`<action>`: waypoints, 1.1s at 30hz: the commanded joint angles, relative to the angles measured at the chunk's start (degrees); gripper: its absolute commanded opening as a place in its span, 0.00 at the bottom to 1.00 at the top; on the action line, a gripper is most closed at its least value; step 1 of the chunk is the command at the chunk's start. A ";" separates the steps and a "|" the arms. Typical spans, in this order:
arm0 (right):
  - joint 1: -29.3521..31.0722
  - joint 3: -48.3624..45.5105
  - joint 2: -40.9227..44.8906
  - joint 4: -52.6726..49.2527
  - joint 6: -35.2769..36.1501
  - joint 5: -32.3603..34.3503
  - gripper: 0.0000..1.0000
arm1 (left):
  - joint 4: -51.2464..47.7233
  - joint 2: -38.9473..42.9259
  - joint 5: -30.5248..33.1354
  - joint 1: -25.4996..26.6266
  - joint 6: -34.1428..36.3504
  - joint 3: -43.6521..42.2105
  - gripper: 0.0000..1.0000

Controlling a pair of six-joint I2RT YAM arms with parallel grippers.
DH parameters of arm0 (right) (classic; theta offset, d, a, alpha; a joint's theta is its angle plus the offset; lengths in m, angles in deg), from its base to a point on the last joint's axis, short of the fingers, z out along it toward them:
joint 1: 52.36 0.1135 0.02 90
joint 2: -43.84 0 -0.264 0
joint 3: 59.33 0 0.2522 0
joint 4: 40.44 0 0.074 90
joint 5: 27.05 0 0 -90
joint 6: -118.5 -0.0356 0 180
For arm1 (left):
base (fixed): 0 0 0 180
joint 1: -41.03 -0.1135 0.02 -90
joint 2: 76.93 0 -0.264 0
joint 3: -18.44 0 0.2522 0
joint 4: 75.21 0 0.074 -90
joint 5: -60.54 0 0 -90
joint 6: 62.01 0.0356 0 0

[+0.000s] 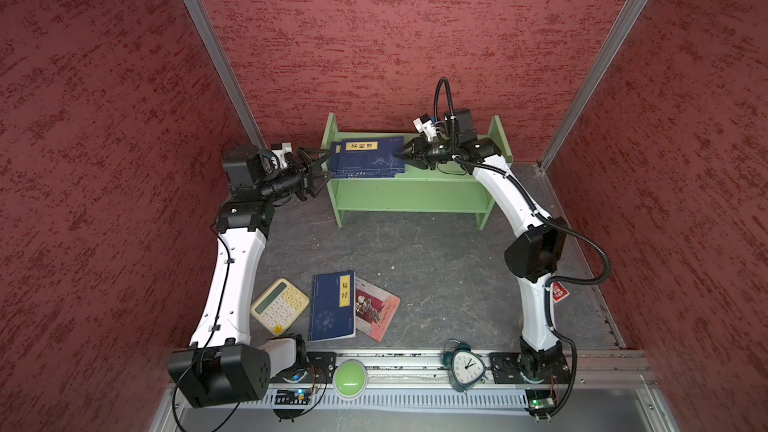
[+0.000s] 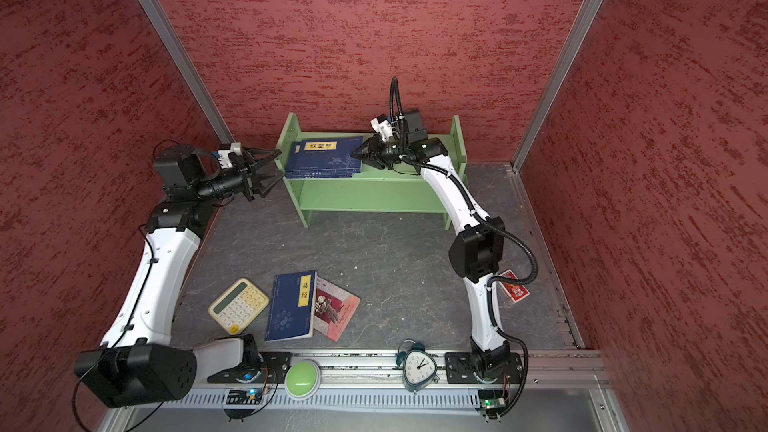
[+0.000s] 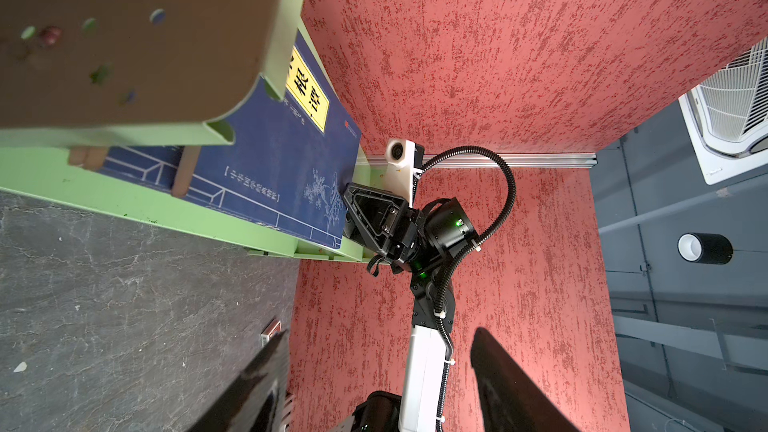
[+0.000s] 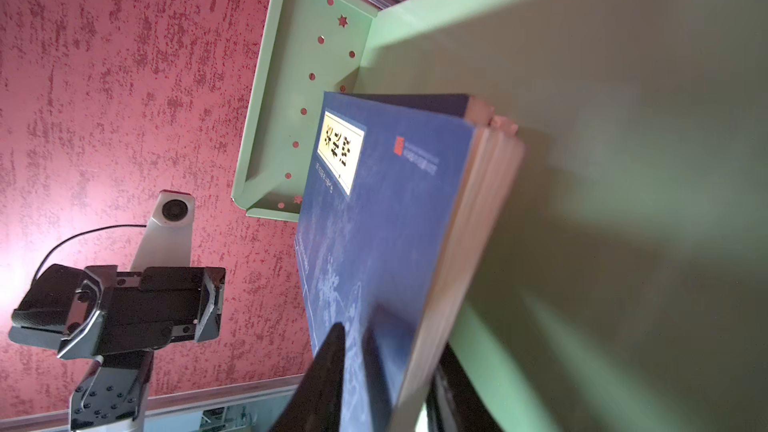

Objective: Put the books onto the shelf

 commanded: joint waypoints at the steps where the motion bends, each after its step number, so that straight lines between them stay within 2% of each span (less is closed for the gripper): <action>1: -0.07 2.56 -0.43 0.39 0.59 1.21 0.41 | 1.94 -0.43 -0.07 0.29 -0.11 -0.28 0.70; 5: -0.15 3.23 -0.05 -1.68 1.36 3.46 0.47 | 1.91 -0.16 -0.21 0.35 -0.12 -0.47 0.70; 14: -0.09 7.13 0.00 -9.42 4.93 11.88 0.47 | 2.17 0.01 -0.17 0.35 0.45 -0.81 0.70; 19: -0.14 6.32 1.47 -9.53 5.51 13.28 0.47 | 1.68 0.10 0.19 0.76 4.16 -1.17 0.71; 24: -0.07 5.99 2.14 -9.40 5.48 12.97 0.43 | 0.91 0.01 0.17 1.74 9.12 -1.37 0.72; 26: 0.10 4.69 2.99 -8.44 5.14 12.74 0.36 | 0.62 -0.07 0.09 2.17 11.10 -1.09 0.72; 33: 0.29 -0.33 5.62 -6.37 5.14 12.15 0.35 | -0.90 -0.51 1.48 4.28 17.31 -0.73 0.72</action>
